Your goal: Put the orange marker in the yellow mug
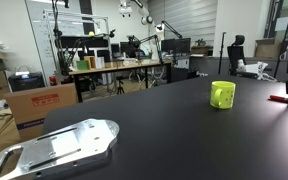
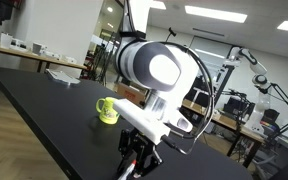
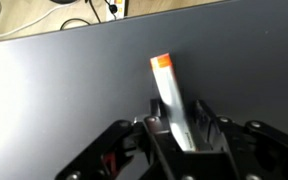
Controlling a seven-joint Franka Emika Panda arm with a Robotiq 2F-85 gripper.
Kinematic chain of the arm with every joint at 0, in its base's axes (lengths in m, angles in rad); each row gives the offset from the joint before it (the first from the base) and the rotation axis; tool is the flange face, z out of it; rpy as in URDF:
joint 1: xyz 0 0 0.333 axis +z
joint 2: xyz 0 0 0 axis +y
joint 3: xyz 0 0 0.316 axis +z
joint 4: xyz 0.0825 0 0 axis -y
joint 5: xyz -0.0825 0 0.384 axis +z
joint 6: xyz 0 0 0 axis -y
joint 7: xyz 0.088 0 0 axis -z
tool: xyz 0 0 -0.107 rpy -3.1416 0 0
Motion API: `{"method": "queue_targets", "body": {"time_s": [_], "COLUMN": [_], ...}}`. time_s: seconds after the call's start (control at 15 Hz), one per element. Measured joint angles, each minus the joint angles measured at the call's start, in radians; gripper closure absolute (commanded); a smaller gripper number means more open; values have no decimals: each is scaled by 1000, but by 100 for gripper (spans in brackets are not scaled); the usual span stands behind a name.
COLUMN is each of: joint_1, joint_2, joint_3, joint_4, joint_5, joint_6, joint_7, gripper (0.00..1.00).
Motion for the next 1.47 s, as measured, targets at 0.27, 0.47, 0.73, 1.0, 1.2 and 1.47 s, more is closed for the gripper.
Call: {"method": "queue_targets", "body": {"time_s": [0.27,0.47,0.73,1.0,1.2,1.47], "joint_1": [36,48,46,34,24,17], "joint_2": [-8,-8,-16,-27,-27,-26], "joint_3": [-25,-28,-15,-2,-1,6], "joint_4": [28,59,169,327,448,589], "joint_5": [28,79,205,355,462,612], "joint_6": [-124,-157,-339,-610,-821,-1108], "joint_7": [141,215,273,301,336,397], "gripper": [95,95,95,95,95,95]}}
